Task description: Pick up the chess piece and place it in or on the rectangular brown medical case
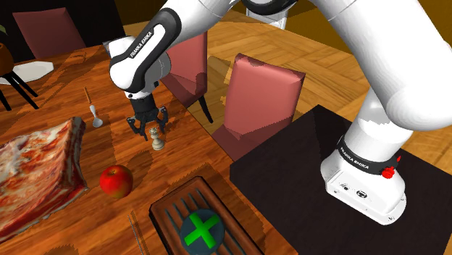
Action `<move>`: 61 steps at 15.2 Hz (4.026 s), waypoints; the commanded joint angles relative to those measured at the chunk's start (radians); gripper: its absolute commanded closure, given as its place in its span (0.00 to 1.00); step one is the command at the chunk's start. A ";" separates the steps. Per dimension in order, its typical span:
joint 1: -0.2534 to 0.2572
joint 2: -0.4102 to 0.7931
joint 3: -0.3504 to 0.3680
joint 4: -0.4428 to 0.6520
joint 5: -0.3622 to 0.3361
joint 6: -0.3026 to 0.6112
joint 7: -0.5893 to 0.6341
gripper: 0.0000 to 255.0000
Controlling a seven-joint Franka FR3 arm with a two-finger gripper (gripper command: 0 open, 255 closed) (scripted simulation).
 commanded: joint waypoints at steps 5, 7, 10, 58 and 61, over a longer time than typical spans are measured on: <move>0.000 0.000 0.000 0.000 0.000 0.000 0.000 1.00; 0.001 -0.001 0.000 -0.002 0.000 0.001 0.001 1.00; -0.001 -0.010 0.001 -0.004 0.001 -0.006 0.001 1.00; 0.048 -0.717 0.158 -0.682 0.174 0.008 0.159 1.00; 0.073 -0.784 0.189 -0.768 0.213 0.039 0.188 1.00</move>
